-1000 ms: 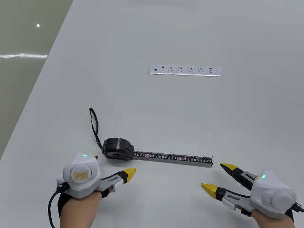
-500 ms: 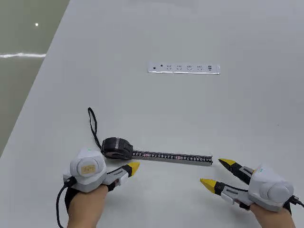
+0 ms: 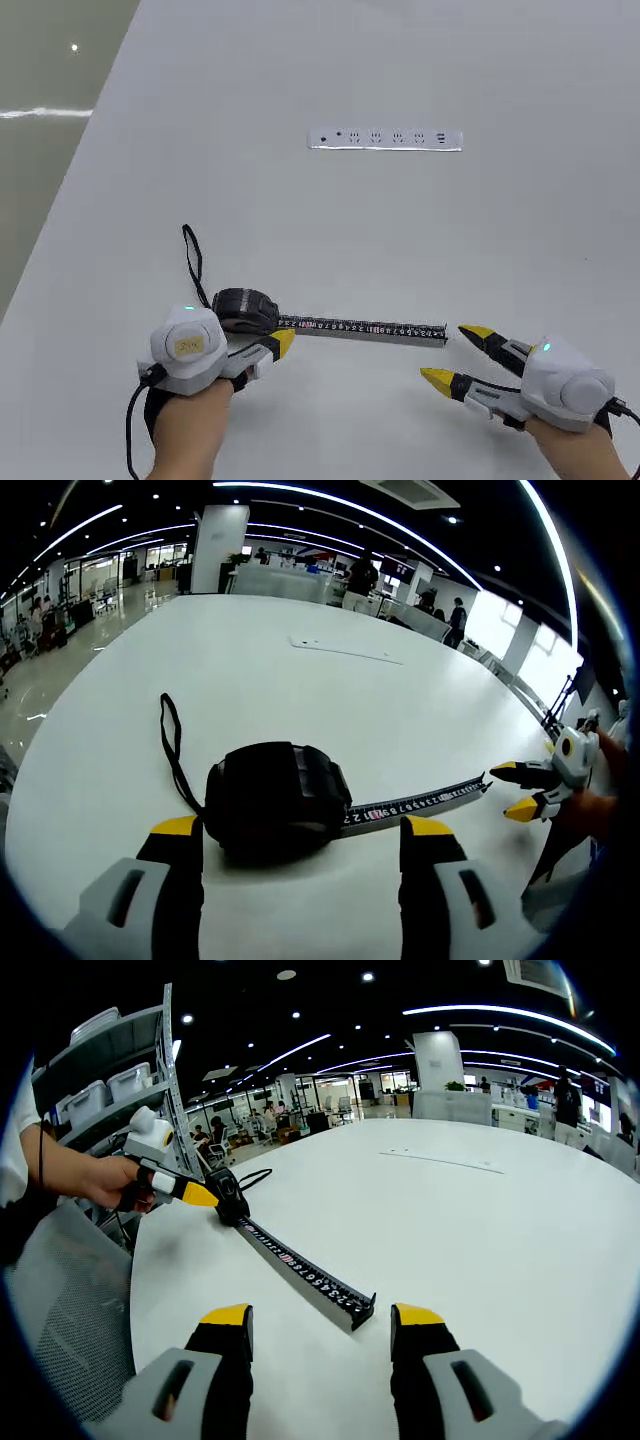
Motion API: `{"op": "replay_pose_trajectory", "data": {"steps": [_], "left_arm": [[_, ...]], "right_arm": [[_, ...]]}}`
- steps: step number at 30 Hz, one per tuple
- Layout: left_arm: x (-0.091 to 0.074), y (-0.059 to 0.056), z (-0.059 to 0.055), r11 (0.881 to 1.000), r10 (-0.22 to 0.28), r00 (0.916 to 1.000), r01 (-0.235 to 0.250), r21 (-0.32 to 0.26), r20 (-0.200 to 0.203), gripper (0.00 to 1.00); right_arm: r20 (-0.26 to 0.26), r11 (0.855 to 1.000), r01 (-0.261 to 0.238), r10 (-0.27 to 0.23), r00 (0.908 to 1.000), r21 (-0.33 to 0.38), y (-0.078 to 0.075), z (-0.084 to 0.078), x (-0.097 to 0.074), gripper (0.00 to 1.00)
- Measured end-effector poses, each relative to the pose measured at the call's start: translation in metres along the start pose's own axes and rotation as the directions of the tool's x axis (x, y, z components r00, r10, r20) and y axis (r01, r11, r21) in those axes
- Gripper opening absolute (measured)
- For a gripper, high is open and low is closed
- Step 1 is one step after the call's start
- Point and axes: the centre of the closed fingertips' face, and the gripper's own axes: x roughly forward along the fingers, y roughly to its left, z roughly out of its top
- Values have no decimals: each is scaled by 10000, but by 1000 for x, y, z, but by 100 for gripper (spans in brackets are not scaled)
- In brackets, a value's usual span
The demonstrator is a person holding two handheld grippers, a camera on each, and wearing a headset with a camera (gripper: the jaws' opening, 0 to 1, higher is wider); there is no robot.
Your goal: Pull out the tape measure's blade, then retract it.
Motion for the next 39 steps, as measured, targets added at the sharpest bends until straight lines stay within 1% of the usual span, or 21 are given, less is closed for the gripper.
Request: {"op": "replay_pose_trajectory", "data": {"steps": [1, 3, 8, 14, 22, 30, 35, 39], "left_arm": [[1, 1, 0, 10000, 73, 10000, -73, 1, -8, 80], [2, 1, 1, 9999, 74, 10000, -73, -108, 2, 80], [5, 1, 2, 9998, 168, 9999, -168, -142, 8, 81], [8, 0, 3, 9995, 162, 9999, -162, -259, 6, 80], [11, 2, 3, 9986, 296, 9996, -296, -435, -10, 80], [15, 3, 1, 9971, 619, 9980, -625, -440, -135, 81], [17, 6, 1, 9943, 868, 9961, -876, -602, -160, 80], [17, 8, 2, 9917, 1017, 9948, -1021, -779, -86, 78]], "right_arm": [[16, 10000, 5, -5, 10000, -4, -1, 0, 0, 55], [-4, 10000, 8, -8, 10000, -5, -2, 0, 0, 55], [-69, 10000, -28, 28, 10000, -39, -4, -1, 1, 55], [-85, 10000, -42, 41, 10000, -37, -6, 0, 1, 55], [-61, 10000, -77, 76, 10000, -13, -8, 2, 2, 55], [-115, 9999, -111, 111, 9999, -27, -9, 1, 4, 54], [-107, 9999, -128, 128, 9999, -9, -9, 1, 4, 54], [-98, 9999, -136, 136, 9999, 1, -9, 1, 5, 54]]}}
